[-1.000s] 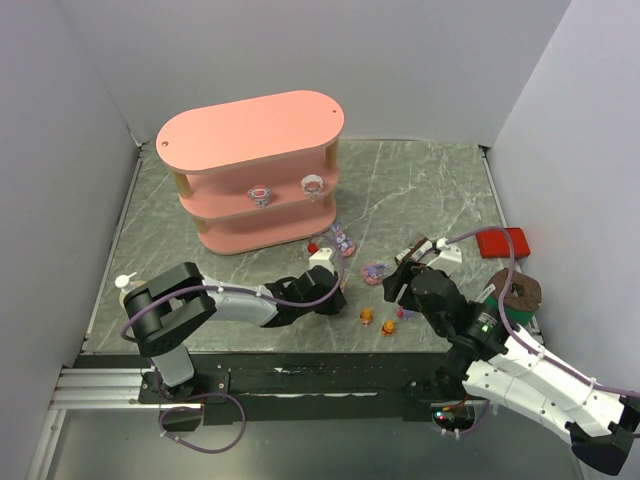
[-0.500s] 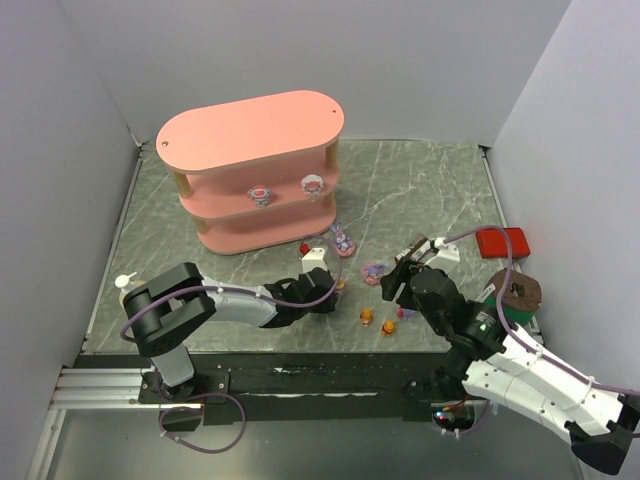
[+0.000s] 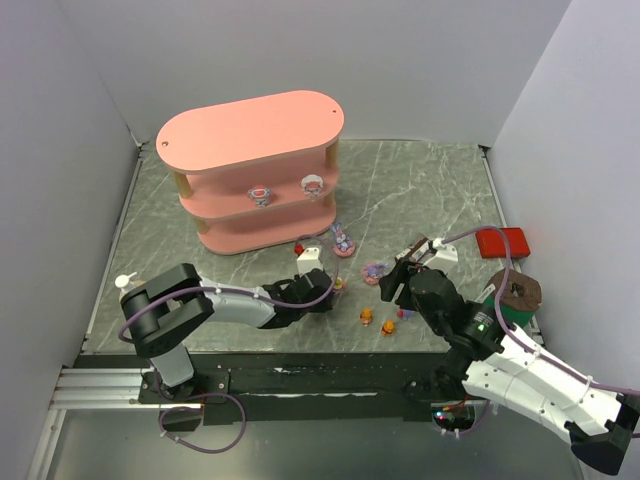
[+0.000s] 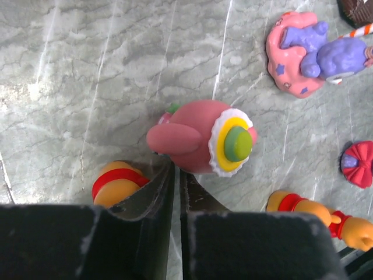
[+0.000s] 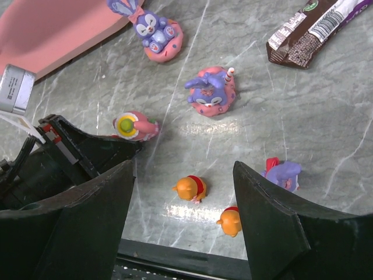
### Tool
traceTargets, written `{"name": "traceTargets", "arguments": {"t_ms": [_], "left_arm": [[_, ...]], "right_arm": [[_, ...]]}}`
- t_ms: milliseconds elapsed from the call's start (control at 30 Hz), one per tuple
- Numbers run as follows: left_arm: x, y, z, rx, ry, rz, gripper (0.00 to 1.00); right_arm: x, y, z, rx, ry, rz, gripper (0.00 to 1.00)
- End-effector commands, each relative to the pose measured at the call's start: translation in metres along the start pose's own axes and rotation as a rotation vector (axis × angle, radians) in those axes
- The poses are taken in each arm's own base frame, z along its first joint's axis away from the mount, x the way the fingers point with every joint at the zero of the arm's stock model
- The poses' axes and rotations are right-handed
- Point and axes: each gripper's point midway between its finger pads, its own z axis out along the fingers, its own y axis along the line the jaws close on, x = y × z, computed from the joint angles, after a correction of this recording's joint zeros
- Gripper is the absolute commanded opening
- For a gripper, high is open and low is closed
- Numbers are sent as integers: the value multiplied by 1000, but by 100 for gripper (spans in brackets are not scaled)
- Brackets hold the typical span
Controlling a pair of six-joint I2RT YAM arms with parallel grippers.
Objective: Place and organize the plastic toys onto the shelf
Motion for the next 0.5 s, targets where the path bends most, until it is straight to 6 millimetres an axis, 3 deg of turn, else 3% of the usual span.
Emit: {"name": "traceTargets", "arguments": {"t_ms": [0, 233, 300, 467], "left_arm": [[-4, -11, -13, 70, -27, 17, 18], [-13, -57, -38, 194, -108, 140, 43], [-19, -63, -41, 201, -129, 154, 53], [-30, -64, -39, 154, -161, 153, 63]], "right_arm": [[-8, 3, 1, -7, -32, 17, 77], [-8, 3, 1, -9, -33, 19, 80], [-8, 2, 1, -8, -33, 18, 81], [-10, 2, 0, -9, -38, 17, 83]]}}
